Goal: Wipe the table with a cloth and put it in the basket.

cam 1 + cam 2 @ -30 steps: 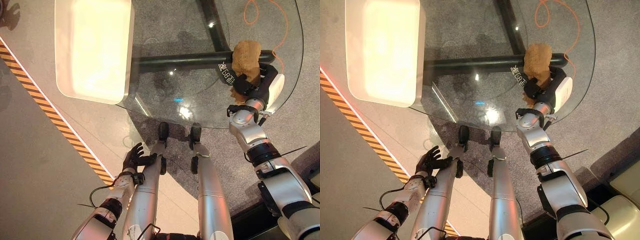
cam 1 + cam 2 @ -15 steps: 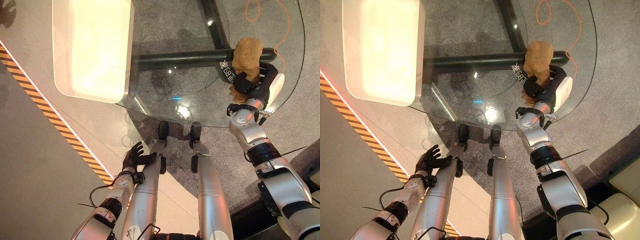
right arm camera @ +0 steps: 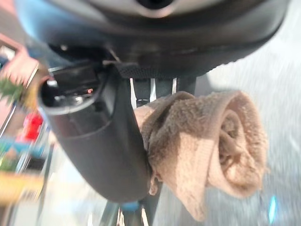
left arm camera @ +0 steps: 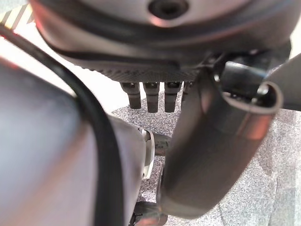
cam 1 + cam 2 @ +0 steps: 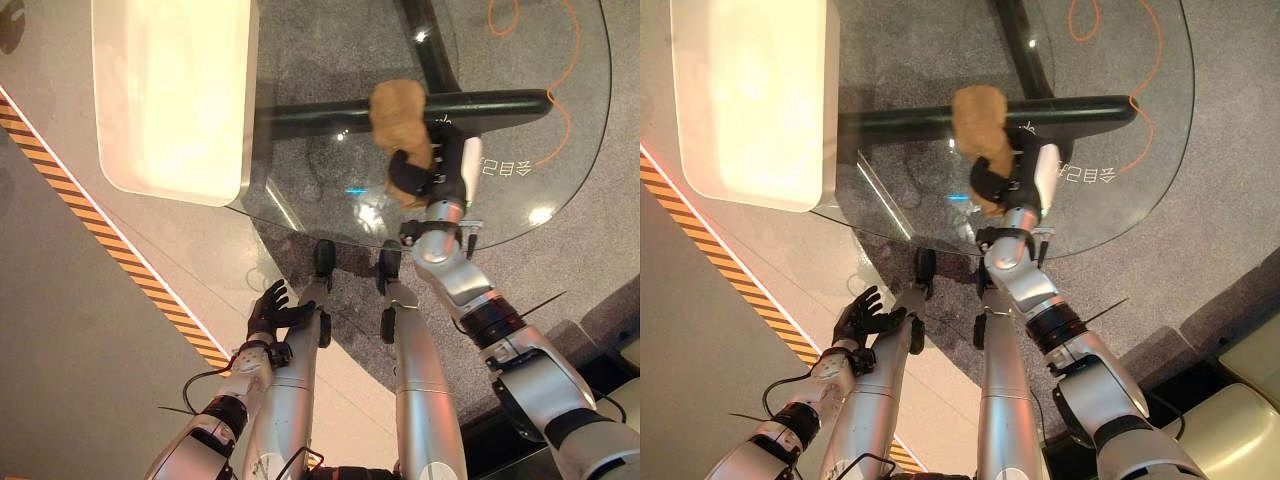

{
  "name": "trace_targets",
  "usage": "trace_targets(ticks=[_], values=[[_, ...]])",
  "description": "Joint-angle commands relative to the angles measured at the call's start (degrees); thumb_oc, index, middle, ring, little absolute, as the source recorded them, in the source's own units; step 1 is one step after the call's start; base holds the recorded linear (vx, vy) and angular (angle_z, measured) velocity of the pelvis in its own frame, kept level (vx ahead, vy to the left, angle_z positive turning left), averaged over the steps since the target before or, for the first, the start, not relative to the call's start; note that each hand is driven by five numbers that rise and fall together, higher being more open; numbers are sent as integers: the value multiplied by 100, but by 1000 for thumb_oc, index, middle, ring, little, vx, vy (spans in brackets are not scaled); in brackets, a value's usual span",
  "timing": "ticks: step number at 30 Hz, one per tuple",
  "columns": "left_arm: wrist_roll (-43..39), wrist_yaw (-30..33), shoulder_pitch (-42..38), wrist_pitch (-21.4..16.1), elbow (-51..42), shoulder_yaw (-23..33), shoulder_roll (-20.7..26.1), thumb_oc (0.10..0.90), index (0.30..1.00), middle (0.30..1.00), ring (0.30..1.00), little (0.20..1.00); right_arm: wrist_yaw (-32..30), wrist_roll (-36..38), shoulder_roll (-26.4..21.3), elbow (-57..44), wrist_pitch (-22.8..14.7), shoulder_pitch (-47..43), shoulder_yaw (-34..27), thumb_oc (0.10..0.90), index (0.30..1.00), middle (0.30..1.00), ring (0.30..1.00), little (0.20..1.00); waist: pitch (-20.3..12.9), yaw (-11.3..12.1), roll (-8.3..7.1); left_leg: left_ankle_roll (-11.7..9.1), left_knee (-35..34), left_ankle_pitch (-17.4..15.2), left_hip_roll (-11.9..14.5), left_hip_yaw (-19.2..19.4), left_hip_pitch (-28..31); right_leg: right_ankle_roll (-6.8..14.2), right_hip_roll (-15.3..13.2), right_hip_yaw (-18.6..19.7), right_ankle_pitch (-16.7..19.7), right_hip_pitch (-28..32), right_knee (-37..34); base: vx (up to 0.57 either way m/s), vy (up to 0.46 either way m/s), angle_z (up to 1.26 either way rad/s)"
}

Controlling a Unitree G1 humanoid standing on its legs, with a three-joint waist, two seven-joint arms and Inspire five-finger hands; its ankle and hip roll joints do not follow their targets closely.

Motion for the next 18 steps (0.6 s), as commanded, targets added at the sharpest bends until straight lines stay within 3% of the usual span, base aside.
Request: trace_targets(ticks=[1, 18], values=[[-24, 106, 677, 70, 80, -267, -393, 800, 900, 900, 900, 900, 424, -213, 330, -826, -307, 123, 359, 100, 300, 300, 300, 200, -89, 162, 252, 251, 425, -444, -326, 13, -110, 56, 25, -233, 344, -77, -374, 12, 25, 13], [-34, 175, 698, 200, -79, -376, -349, 800, 900, 900, 900, 900, 1487, -530, 352, -1115, -241, 255, 985, 100, 300, 300, 300, 200, -89, 211, 244, 241, 472, -411, -334, 18, -168, 83, 7, -295, 320, -134, -293, 4, -5, 2]])
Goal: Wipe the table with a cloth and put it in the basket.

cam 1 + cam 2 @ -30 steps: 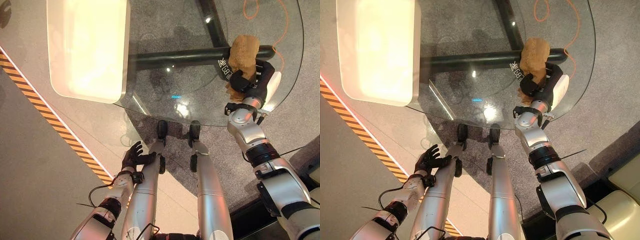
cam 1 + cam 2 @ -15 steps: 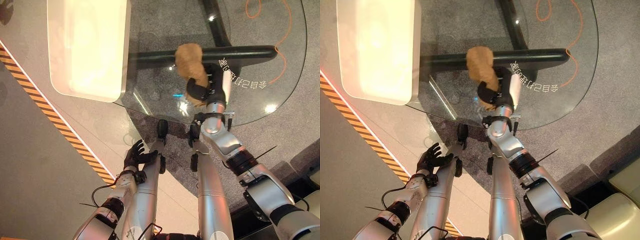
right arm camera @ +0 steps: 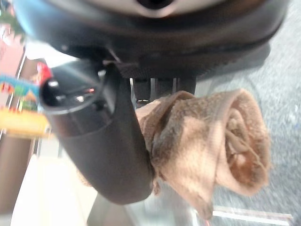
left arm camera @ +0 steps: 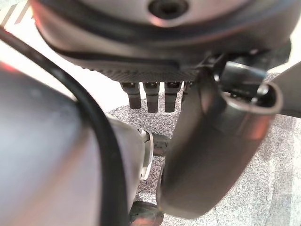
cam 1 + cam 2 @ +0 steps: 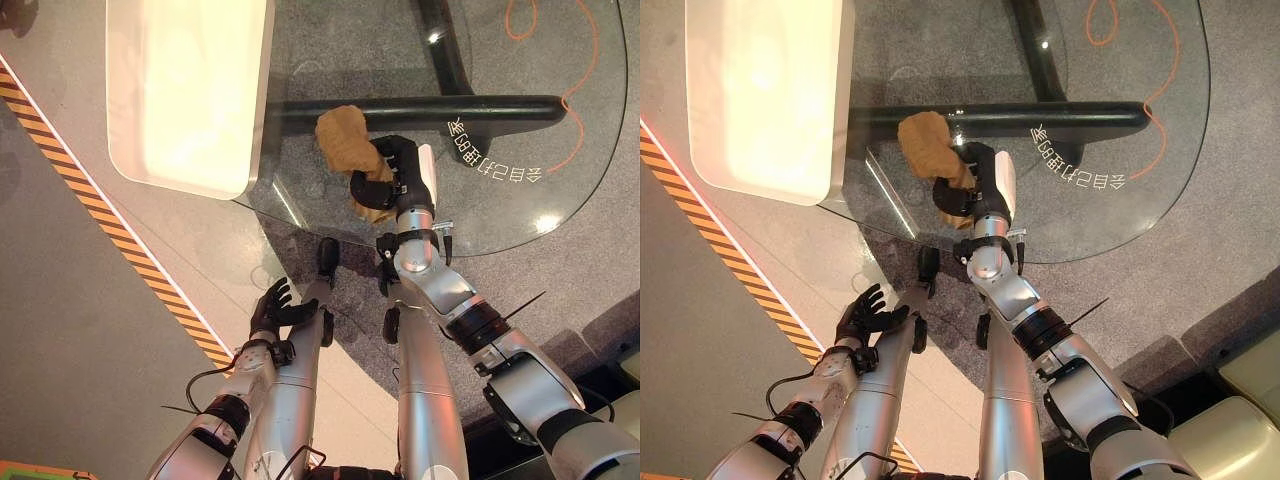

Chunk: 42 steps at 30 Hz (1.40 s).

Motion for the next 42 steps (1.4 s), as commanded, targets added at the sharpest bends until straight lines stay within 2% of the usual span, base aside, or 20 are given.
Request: trace_targets(ticks=[1, 6, 9, 18, 28, 32, 34, 40, 42], values=[[-28, 135, 703, 162, 29, -363, -301, 800, 900, 900, 900, 900, 505, -241, 367, -1013, -331, 204, 547, 100, 300, 300, 300, 200, -89, 72, 236, 291, 479, -431, -322, 90, -145, 130, 33, -244, 436, -63, -475, 10, -24, 9], [40, 137, 734, 219, -30, -360, -233, 800, 900, 900, 900, 900, 1521, -444, 196, -1349, -287, 28, 772, 100, 300, 300, 300, 200, -89, 109, 213, 284, 493, -437, -321, 59, -152, 145, 36, -276, 417, -74, -447, 8, -38, 9], [24, 147, 753, 265, -98, -384, -182, 800, 900, 900, 900, 900, 1567, -393, 134, -1587, -123, -36, 890, 100, 300, 300, 300, 200, -89, 121, 204, 280, 502, -431, -312, 61, -145, 147, 36, -292, 421, -66, -443, 6, -21, 4], [-41, 166, 733, 380, -218, -427, -130, 800, 900, 900, 900, 900, 1112, -256, 71, -1617, -42, -131, 876, 100, 300, 300, 300, 200, -89, 146, 205, 280, 541, -437, -279, 90, -161, 136, 33, -346, 423, -89, -408, 0, 0, 0], [-57, 152, 761, 322, -109, -376, -136, 800, 900, 900, 900, 900, 504, -229, -25, -1690, -227, -131, 405, 100, 300, 300, 300, 200, -89, 103, 199, 299, 557, -469, -250, 120, -153, 140, 38, -306, 424, -95, -381, 0, 0, 0], [-48, 200, 773, 369, -164, -355, -140, 800, 900, 900, 900, 900, 212, -283, -88, -1805, -150, -150, 142, 100, 300, 300, 300, 200, -89, 79, 176, 319, 562, -496, -249, 115, -126, 153, 49, -288, 446, -76, -389, 0, 0, 0], [-38, 197, 780, 376, -172, -344, -132, 800, 900, 900, 900, 900, 154, -300, -127, -1817, -86, -161, 75, 100, 300, 300, 300, 200, -89, 74, 165, 321, 555, -498, -244, 116, -118, 157, 42, -295, 457, -62, -408, 0, 0, 0], [-38, 165, 804, 354, -199, -272, -84, 800, 900, 900, 900, 900, 76, -704, -411, -1695, 609, -290, -142, 100, 300, 300, 300, 200, -89, 61, 120, 342, 538, -526, -215, 136, -92, 170, 29, -318, 501, -24, -470, -2, 0, -1], [-17, 131, 817, 363, -166, -203, -38, 800, 900, 900, 900, 900, -100, -570, -594, -1475, 886, -423, -303, 100, 300, 300, 300, 200, -89, 61, 89, 351, 563, -565, -199, 139, -82, 177, 32, -312, 507, -1, -479, -2, -2, -2]])
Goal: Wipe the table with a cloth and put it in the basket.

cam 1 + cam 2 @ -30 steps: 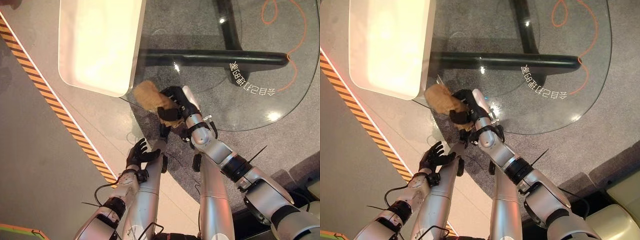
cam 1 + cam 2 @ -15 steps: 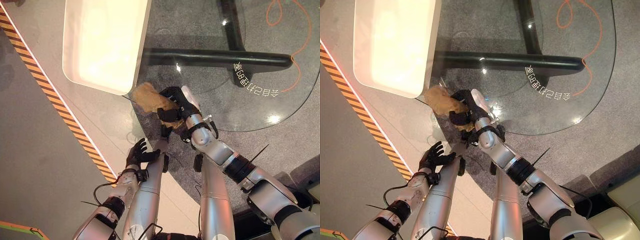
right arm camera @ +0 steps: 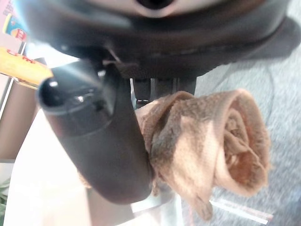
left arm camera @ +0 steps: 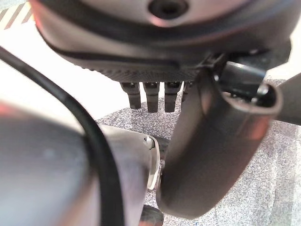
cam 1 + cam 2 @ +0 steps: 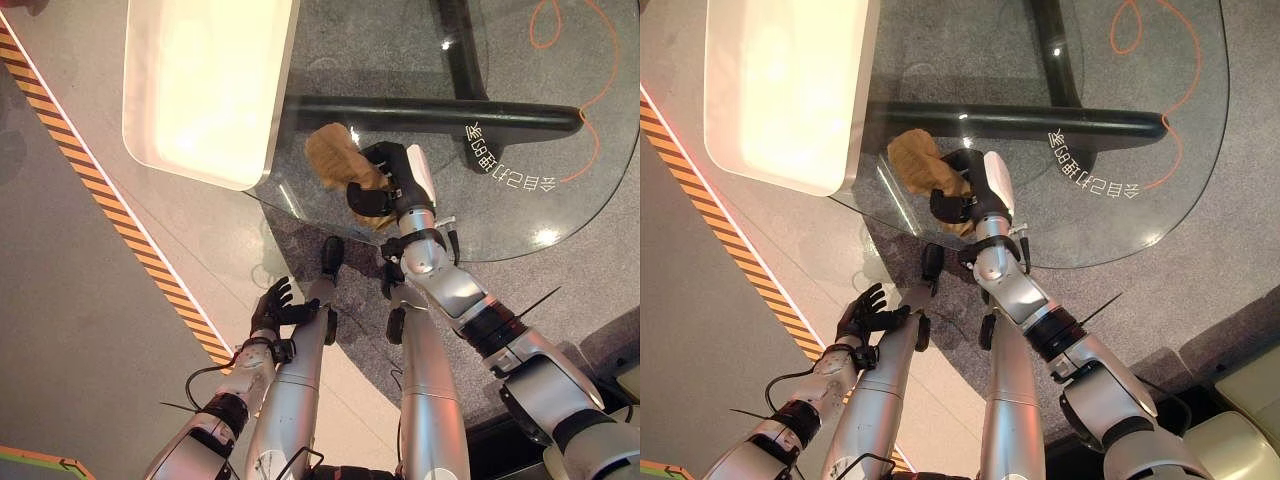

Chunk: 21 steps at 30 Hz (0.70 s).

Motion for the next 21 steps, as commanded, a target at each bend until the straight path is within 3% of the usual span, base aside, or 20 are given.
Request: trace_targets(ticks=[1, 3, 11, 16, 21], values=[[-16, 37, 818, 140, 67, -78, -172, 800, 900, 900, 900, 900, -392, -183, -117, -832, 78, -366, -375, 100, 300, 300, 300, 200, -93, -59, 89, 338, 399, -561, -151, 220, 24, 175, 91, -189, 535, 24, -560, 0, 0, 0], [5, -29, 870, 142, 116, 23, -69, 800, 900, 900, 900, 900, -589, 107, -369, -459, 241, -483, -562, 100, 300, 300, 300, 200, -93, -58, 26, 348, 403, -598, -136, 202, 50, 185, 115, -203, 556, 75, -587, 0, 0, 0], [-38, -136, 973, 50, 68, 164, 151, 800, 900, 900, 900, 900, -840, 657, -1078, 233, 190, -721, -1002, 100, 300, 300, 300, 200, -93, -78, -127, 355, 353, -652, -94, 157, 84, 223, 191, -210, 608, 174, -690, -8, -11, -5], [-81, -158, 1025, -7, 55, 159, 234, 800, 900, 900, 900, 900, -1186, 910, -1396, 371, -167, -614, -1260, 100, 300, 300, 300, 200, -93, -113, -153, 382, 321, -677, -94, 139, 103, 234, 216, -184, 609, 191, -717, -1, -1, -1], [-156, -170, 1088, -55, 53, 164, 301, 800, 900, 900, 900, 900, -1909, 1058, -1707, 437, -632, -373, -1677, 100, 300, 300, 300, 200, -93, -180, -145, 397, 341, -726, -93, 146, 103, 253, 226, -134, 602, 200, -740, -3, -6, -7]])
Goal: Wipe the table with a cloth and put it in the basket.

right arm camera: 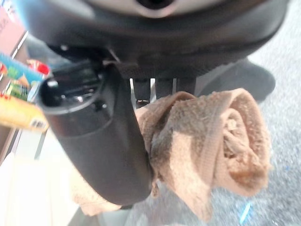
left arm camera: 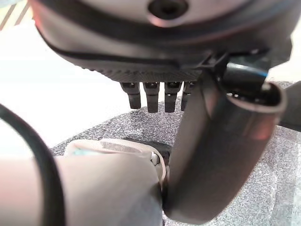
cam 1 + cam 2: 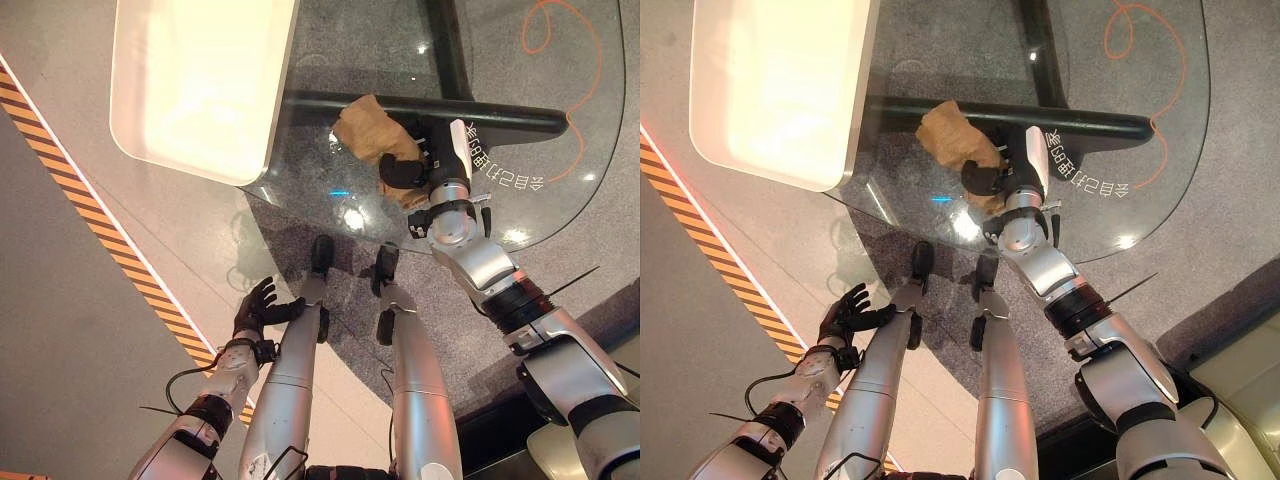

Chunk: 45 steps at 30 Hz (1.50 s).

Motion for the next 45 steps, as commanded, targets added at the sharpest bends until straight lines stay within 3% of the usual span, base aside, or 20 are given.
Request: trace_targets(ticks=[1, 6, 11, 19, 29, 33, 39, 45], values=[[-137, -1, 983, 19, 64, 20, -119, 800, 900, 900, 900, 900, -1403, -94, -1187, -27, -534, 6, -1099, 100, 300, 300, 300, 200, -122, -71, 217, 238, 195, -652, -95, 48, 202, 62, 178, -213, 323, 21, -249, 2, -7, -7], [-173, 9, 952, 0, 72, 13, -137, 800, 900, 900, 900, 900, -2131, 2, -1286, -30, -913, 182, -1442, 100, 300, 300, 300, 200, -122, -128, 251, 250, 195, -679, -118, 53, 196, 72, 175, -166, 323, 7, -284, 2, -2, -4], [-206, 37, 910, -11, 69, -53, -172, 800, 900, 900, 900, 900, -2442, 215, -1272, 137, -1196, 271, -1623, 100, 300, 300, 300, 200, -122, -152, 286, 244, 210, -698, -120, 65, 176, 74, 157, -152, 321, -8, -298, 4, -8, -7], [-226, 55, 897, -1, 90, -70, -203, 800, 900, 900, 900, 900, -2658, 273, -1229, 204, -1267, 352, -1750, 100, 300, 300, 300, 200, -122, -169, 343, 229, 189, -697, -137, 74, 192, 50, 149, -133, 296, 2, -322, 3, -3, -4], [-198, 20, 843, 83, 42, -71, -210, 800, 900, 900, 900, 900, -2028, -92, -1277, -97, -1247, 15, -1424, 100, 300, 300, 300, 200, -122, -133, 373, 209, 207, -672, -161, 43, 156, 30, 142, -144, 253, -29, -293, 0, 0, 0], [-163, 18, 849, 81, 61, -73, -256, 800, 900, 900, 900, 900, -1676, -353, -1171, -327, -1066, -161, -1253, 100, 300, 300, 300, 200, -122, -105, 395, 199, 210, -661, -172, 39, 142, 14, 145, -158, 231, -65, -258, 0, 0, 0], [-116, -1, 829, 61, 102, -57, -329, 800, 900, 900, 900, 900, -1014, -537, -841, -615, -767, -308, -937, 100, 300, 300, 300, 200, -122, -53, 434, 187, 186, -635, -190, 40, 138, -13, 136, -176, 176, -76, -234, 0, 0, 0], [-58, -33, 771, 35, 184, -35, -423, 800, 900, 900, 900, 900, -318, -530, -310, -940, -722, -171, -618, 100, 300, 300, 300, 200, -122, -25, 451, 169, 97, -555, -189, 78, 136, -33, 121, -209, 171, -93, -263, 0, 0, 0]])
